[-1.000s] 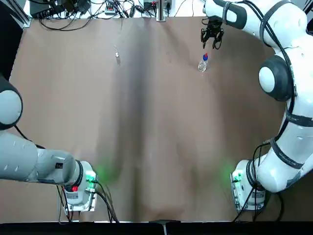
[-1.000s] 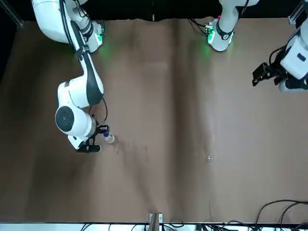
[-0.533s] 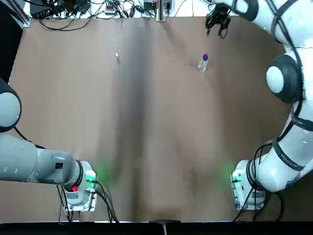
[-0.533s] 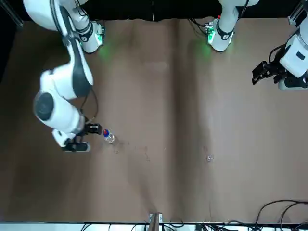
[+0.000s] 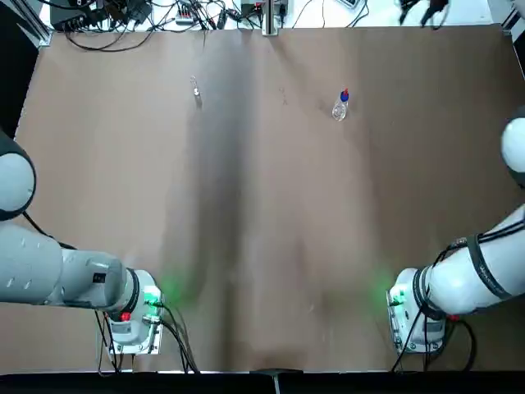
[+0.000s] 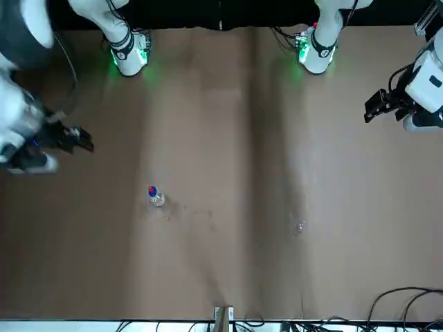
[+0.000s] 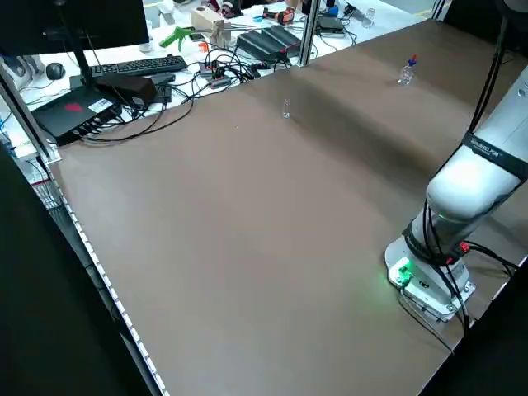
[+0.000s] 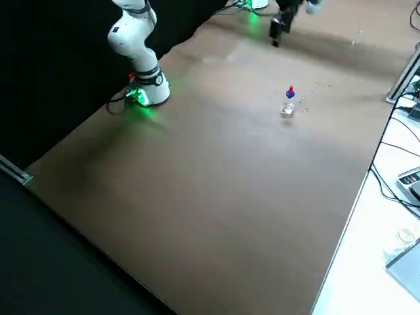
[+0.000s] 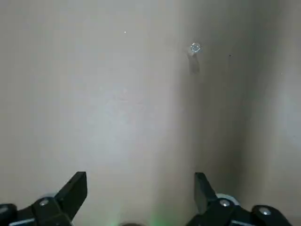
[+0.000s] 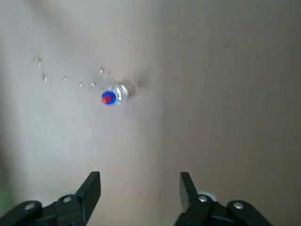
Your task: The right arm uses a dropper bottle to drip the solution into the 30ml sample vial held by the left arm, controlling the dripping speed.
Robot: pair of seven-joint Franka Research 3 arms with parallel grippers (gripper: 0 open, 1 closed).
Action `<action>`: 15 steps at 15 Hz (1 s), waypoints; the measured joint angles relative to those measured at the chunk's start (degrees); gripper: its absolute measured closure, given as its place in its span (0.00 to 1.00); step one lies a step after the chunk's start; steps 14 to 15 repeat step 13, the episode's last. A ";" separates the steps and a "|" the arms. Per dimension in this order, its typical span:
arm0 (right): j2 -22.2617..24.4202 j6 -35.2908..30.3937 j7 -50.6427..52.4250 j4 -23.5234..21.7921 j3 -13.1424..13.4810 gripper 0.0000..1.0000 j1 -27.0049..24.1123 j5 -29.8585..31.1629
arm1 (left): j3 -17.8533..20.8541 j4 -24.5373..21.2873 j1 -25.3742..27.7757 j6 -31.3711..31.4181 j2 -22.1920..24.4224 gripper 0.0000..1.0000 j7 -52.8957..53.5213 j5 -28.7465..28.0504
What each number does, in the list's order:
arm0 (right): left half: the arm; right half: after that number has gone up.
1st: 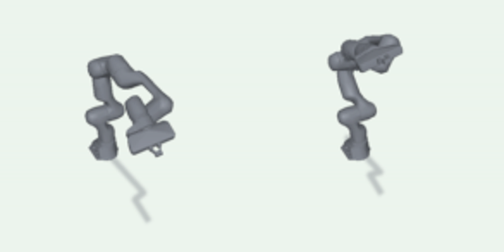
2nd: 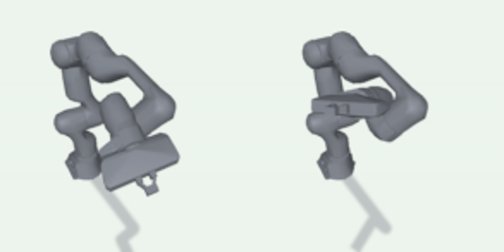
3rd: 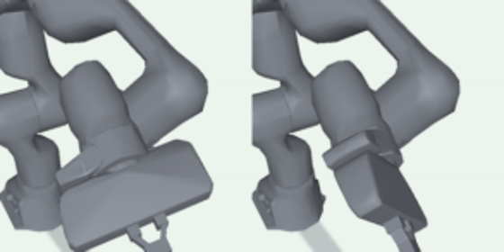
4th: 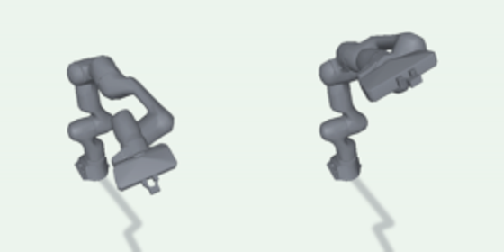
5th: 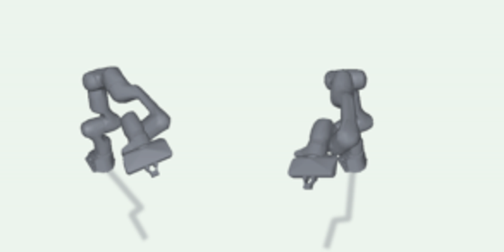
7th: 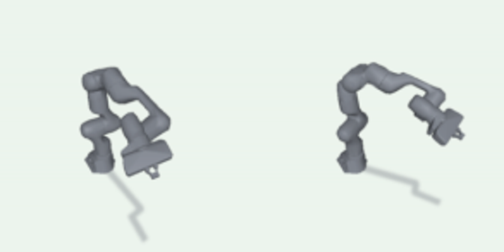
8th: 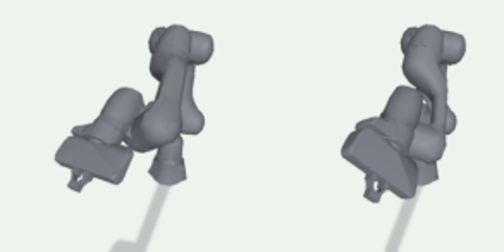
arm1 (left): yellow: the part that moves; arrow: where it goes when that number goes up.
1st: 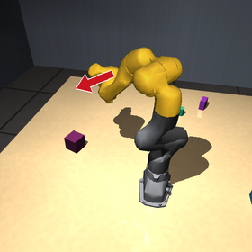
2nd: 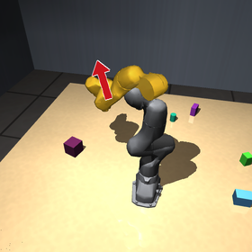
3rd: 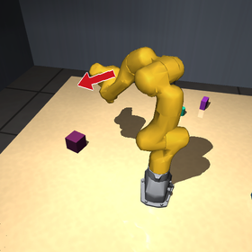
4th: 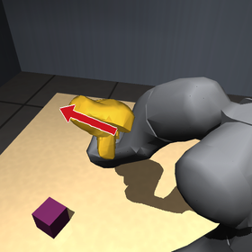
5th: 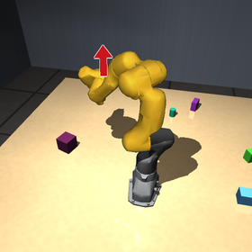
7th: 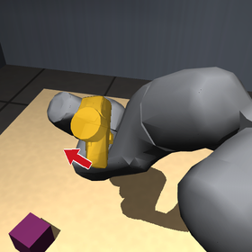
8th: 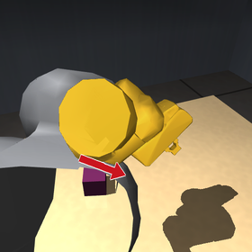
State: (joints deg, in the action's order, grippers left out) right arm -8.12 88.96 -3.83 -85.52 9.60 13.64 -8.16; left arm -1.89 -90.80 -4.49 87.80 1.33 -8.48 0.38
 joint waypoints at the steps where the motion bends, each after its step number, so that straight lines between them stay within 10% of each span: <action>1: 4.34 -3.78 0.90 -0.03 0.01 0.23 -1.56 0.03 | 0.00 0.01 0.00 0.00 -0.01 0.00 -0.15 0.00; 7: 11.04 -4.24 1.09 -3.01 -0.05 0.00 -2.76 1.85 | 0.07 0.02 0.01 0.00 -0.02 0.00 -0.29 0.00; 15: 10.65 -2.22 1.12 -5.68 -0.14 0.00 -2.76 4.20 | 0.09 0.02 0.01 0.01 -0.02 0.00 -0.33 0.00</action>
